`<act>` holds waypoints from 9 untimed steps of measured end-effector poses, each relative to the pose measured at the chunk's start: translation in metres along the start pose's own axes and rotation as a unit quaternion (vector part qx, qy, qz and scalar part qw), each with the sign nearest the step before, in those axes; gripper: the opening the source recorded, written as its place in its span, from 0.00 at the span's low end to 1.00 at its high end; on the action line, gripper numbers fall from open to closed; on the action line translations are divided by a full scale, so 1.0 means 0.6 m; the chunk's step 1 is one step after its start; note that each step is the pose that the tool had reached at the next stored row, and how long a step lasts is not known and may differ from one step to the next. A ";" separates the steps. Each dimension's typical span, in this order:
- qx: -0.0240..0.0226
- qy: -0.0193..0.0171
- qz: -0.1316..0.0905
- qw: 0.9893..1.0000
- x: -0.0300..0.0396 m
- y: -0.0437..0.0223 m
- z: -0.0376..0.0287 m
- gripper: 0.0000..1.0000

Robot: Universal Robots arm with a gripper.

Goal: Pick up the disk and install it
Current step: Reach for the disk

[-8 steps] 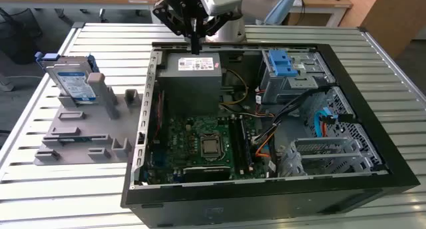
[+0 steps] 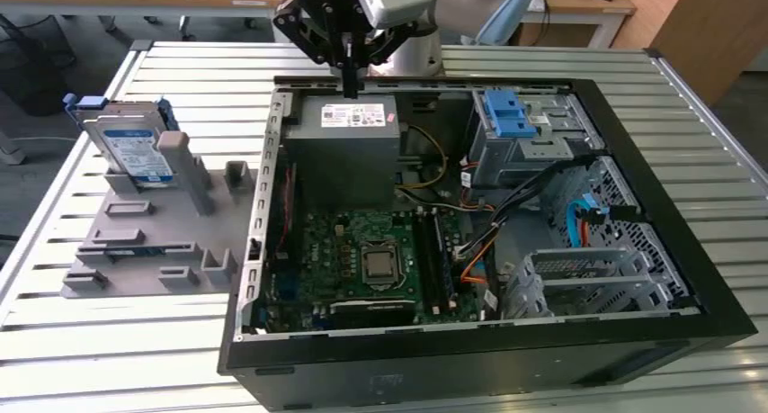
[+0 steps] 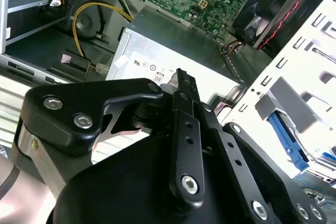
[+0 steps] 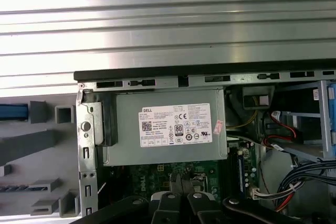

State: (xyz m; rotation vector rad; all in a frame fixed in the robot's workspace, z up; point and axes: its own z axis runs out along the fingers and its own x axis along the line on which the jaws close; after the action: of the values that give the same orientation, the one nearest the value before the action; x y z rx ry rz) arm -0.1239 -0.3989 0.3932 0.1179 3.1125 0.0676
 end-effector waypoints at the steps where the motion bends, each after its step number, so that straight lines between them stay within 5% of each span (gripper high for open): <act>1: 0.000 0.000 0.000 1.000 0.000 0.000 0.000 0.11; 9: 0.000 0.000 0.000 1.000 0.003 0.000 0.000 0.11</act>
State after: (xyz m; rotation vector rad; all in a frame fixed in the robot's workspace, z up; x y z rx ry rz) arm -0.1258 -0.3989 0.3931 0.1181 3.1125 0.0676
